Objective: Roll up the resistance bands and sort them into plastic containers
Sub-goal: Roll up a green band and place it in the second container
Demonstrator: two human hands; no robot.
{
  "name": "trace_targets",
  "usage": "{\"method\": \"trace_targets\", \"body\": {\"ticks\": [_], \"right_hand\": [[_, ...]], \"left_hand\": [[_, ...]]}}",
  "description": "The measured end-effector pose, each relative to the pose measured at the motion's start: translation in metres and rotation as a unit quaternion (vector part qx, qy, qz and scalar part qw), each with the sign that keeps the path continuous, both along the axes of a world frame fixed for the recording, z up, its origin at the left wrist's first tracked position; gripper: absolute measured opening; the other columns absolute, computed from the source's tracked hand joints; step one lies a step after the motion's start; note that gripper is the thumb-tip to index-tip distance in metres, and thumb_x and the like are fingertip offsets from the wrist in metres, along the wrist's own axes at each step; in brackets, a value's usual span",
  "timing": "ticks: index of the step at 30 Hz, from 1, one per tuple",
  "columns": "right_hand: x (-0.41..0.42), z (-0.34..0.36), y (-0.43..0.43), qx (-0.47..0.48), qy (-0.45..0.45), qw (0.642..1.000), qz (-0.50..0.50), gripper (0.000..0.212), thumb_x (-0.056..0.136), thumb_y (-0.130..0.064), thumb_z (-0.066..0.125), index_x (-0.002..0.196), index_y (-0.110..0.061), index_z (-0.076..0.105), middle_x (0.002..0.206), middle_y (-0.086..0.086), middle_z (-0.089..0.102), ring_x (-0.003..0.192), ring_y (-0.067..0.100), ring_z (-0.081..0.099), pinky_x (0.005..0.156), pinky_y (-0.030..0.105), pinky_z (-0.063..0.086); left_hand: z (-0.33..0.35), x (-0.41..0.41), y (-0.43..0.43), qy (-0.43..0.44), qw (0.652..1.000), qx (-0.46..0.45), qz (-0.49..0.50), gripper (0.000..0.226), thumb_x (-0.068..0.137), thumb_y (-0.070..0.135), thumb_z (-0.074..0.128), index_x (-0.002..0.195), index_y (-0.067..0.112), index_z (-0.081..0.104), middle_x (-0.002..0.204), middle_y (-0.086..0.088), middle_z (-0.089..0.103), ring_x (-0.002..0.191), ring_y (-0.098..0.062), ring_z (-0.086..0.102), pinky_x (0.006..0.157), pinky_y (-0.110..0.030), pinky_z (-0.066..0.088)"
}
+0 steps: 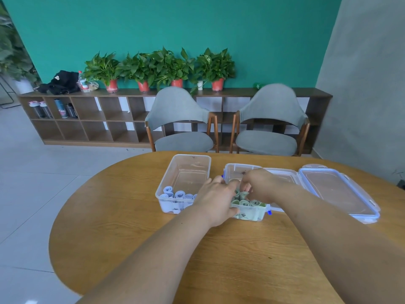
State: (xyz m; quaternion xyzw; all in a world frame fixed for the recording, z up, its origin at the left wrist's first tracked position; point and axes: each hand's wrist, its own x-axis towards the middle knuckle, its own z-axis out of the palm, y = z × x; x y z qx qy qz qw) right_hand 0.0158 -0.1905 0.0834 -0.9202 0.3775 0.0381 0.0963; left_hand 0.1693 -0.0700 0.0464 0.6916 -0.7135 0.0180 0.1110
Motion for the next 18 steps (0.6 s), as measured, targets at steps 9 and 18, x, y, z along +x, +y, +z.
{"method": "trace_targets", "body": {"ticks": [9, 18], "right_hand": [[0.001, -0.008, -0.006, -0.015, 0.017, 1.000, -0.019, 0.025, 0.097, -0.017, 0.068, 0.120, -0.026, 0.076, 0.118, -0.005, 0.072, 0.104, 0.018, 0.069, 0.092, 0.032, 0.058], [0.002, -0.013, -0.008, -0.029, 0.032, 0.998, -0.042, 0.024, 0.099, -0.024, 0.062, 0.117, -0.034, 0.073, 0.119, 0.005, 0.062, 0.094, 0.026, 0.069, 0.088, 0.040, 0.061]], "left_hand": [[-0.001, 0.000, -0.002, 0.001, 1.000, 0.001, -0.001, 0.066, 0.089, 0.051, 0.075, 0.143, 0.028, 0.045, 0.128, 0.007, 0.065, 0.120, -0.023, 0.047, 0.104, -0.041, 0.044], [0.000, -0.001, -0.001, 0.005, 1.000, 0.015, 0.005, 0.065, 0.089, 0.051, 0.075, 0.143, 0.028, 0.047, 0.128, 0.005, 0.064, 0.122, -0.024, 0.048, 0.105, -0.042, 0.044]]}}
